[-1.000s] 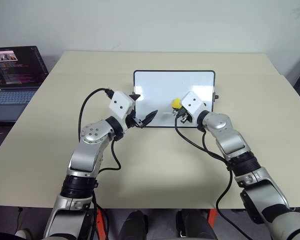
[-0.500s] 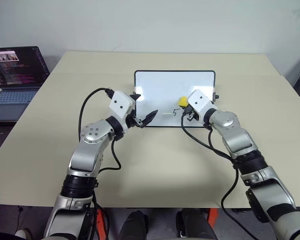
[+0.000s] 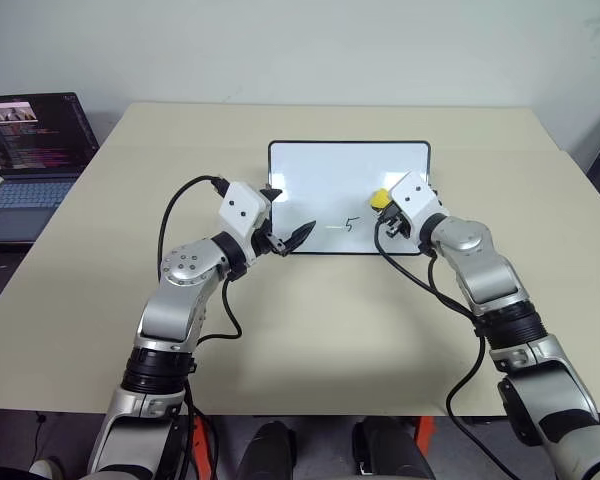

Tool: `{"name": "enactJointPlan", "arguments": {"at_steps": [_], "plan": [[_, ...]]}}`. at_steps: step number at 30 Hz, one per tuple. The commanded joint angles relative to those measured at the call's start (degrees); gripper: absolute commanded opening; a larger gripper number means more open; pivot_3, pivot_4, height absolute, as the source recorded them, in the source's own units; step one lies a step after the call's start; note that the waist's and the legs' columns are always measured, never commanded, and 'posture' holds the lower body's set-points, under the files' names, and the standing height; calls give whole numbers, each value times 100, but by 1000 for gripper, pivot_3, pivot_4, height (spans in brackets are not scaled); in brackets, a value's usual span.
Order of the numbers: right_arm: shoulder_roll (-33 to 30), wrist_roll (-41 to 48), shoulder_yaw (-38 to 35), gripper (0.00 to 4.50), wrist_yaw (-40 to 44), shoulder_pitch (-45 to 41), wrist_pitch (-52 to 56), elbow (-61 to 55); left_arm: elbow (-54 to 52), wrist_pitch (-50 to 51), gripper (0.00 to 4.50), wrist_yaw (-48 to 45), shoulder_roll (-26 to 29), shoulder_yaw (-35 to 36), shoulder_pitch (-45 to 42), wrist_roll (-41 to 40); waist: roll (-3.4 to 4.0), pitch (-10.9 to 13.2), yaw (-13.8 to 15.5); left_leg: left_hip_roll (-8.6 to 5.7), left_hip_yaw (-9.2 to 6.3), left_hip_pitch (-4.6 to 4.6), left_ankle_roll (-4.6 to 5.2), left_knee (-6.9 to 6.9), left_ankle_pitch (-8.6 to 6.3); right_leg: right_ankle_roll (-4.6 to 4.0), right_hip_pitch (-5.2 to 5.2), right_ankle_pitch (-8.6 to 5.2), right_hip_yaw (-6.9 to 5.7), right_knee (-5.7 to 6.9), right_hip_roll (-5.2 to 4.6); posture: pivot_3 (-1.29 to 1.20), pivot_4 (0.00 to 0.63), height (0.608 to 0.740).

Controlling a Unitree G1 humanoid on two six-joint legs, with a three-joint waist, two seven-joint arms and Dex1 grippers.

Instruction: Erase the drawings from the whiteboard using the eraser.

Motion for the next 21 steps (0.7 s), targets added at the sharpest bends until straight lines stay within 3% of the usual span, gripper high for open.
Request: {"name": "enactJointPlan", "arguments": {"at_steps": [1, 21], "plan": [[61, 199, -187, 1301, 73, 13, 424, -534, -451, 119, 4500, -69, 86, 69, 115, -152, 0, 0, -7, 1, 0, -2, 0, -1, 0, 0, -1, 0, 0, -4, 0, 0, 150, 740], [299, 408, -204, 1301, -28, -173, 1290, -1328, -669, 524, 4500, -57, 216, 35, 796, -129, 2, 1, -19, 2, 0, -14, 1, -15, -1, 0, -7, 0, -1, -35, 0, 0, 150, 740]]}}
